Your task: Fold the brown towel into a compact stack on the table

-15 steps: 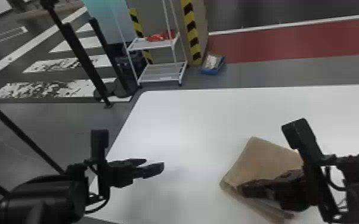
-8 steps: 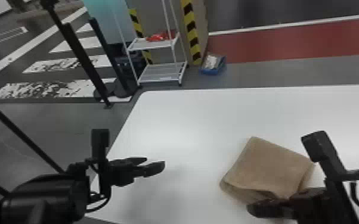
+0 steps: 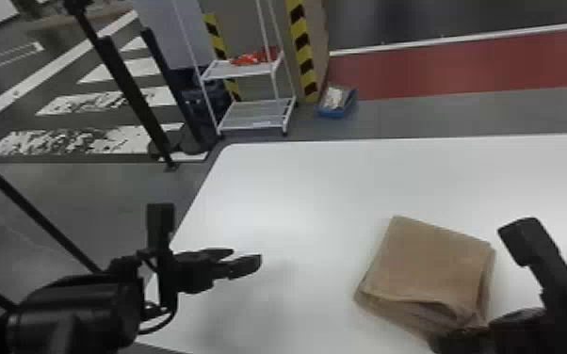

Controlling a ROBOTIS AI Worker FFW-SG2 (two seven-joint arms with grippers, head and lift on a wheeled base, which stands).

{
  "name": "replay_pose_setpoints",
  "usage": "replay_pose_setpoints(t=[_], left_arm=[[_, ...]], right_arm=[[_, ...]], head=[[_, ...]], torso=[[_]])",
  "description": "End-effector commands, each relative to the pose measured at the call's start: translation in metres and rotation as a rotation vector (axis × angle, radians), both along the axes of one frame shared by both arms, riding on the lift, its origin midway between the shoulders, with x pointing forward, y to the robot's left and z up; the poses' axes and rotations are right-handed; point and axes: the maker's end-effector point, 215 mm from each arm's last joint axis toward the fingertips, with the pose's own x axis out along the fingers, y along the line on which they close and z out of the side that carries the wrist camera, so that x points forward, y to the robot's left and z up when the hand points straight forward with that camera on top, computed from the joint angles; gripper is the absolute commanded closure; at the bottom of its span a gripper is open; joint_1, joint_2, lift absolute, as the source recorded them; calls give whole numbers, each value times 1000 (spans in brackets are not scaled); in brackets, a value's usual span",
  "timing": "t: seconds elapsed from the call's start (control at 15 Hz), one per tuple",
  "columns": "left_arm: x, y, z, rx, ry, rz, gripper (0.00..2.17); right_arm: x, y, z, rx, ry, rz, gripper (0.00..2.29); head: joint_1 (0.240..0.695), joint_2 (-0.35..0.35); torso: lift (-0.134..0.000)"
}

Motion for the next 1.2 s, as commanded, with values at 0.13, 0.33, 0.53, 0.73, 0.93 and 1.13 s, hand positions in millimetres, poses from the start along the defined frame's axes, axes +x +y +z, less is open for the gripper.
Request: replay_pose_setpoints(t=[0.13,0.33,0.53,0.73,0.93,1.13], left_arm=[[5,-3,0,2,-6,-7,107],[6,-3,0,4,-6,-5,107],[6,-2,0,5,-6,-5,107],[6,-1,0,4,-5,-3,107],[6,-2,0,6,-5,-5,107],[6,-8,0,1,-5,-16,107]], right_arm=[[23,-31,-2,-29,-15,-58,2186],[45,-55,-1,-43,-35,-111,2186],[72,-79,1,-65,-65,-165,2186],[58,-78,4,-14,-32,-168,2186],[41,-55,29,61,-56,-118,2182],[91,-35,76,169,-166,-168,2182]], head=[[695,350],[695,350],[695,332],[695,292],[695,308],[695,327]], torso=[[-124],[-124],[-124],[-124],[-124],[-124]])
